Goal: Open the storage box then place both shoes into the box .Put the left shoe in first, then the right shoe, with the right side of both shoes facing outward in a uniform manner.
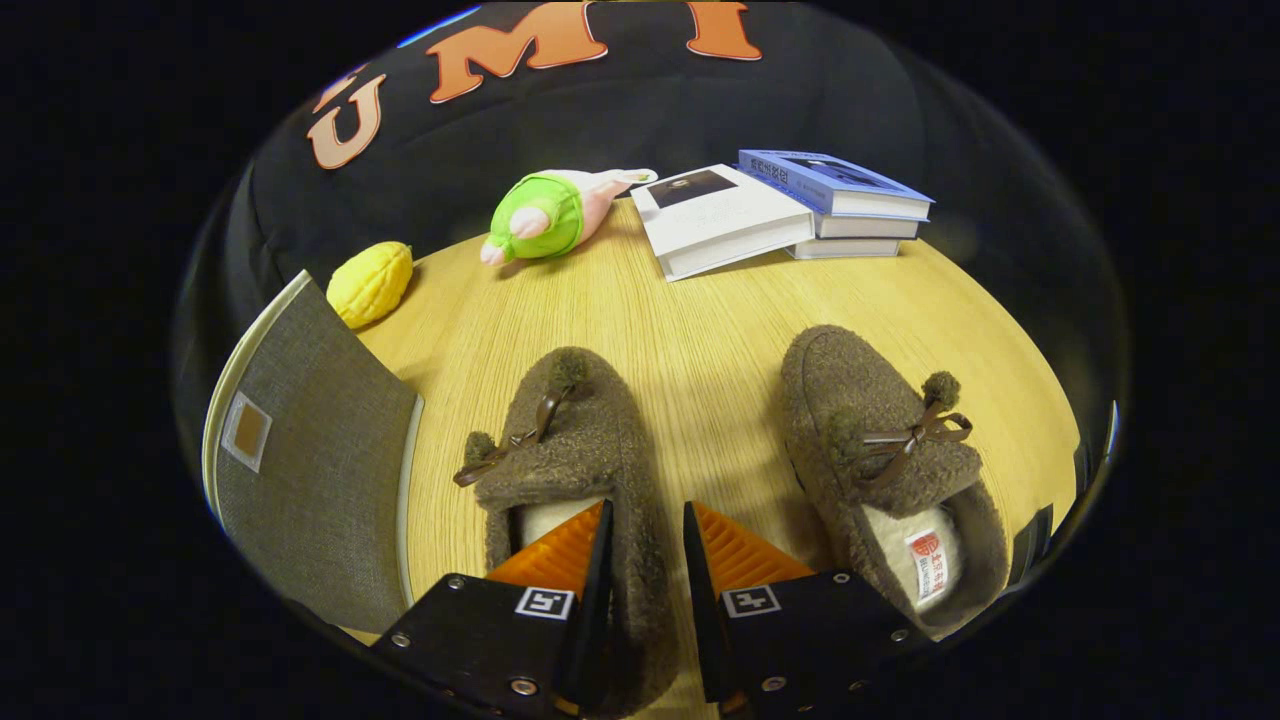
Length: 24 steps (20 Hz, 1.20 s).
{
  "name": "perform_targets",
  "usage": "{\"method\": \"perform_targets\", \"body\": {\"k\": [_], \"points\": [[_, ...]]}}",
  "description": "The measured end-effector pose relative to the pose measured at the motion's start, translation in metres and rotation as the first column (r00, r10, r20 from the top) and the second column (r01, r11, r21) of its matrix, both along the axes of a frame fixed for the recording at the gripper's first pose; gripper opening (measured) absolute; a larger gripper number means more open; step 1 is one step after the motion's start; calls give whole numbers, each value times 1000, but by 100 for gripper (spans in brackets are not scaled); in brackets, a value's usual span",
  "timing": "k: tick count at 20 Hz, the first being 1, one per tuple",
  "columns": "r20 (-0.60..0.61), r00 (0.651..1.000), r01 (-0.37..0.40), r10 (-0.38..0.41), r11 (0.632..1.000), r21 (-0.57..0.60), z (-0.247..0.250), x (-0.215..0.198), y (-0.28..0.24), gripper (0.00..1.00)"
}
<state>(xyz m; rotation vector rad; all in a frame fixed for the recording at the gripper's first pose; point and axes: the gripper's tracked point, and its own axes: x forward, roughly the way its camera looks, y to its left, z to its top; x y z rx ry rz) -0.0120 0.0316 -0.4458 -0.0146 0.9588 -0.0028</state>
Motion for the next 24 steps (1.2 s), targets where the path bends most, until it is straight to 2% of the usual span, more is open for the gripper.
{"method": "perform_targets", "body": {"k": [1,2,3,5,8,10,17,24], "points": [[6,1000,-23,23,1000,-9,3,-1,4,33],[10,999,-43,43,999,-28,0,1,6,31],[26,998,-51,52,997,-52,4,1,7,14],[43,999,-10,13,998,-65,4,1,6,2],[2,996,88,-88,996,34,7,-2,10,1],[21,991,131,-134,987,92,20,4,12,0],[71,978,181,-194,970,161,64,11,30,0],[132,959,215,-251,947,239,146,24,73,0]]}}
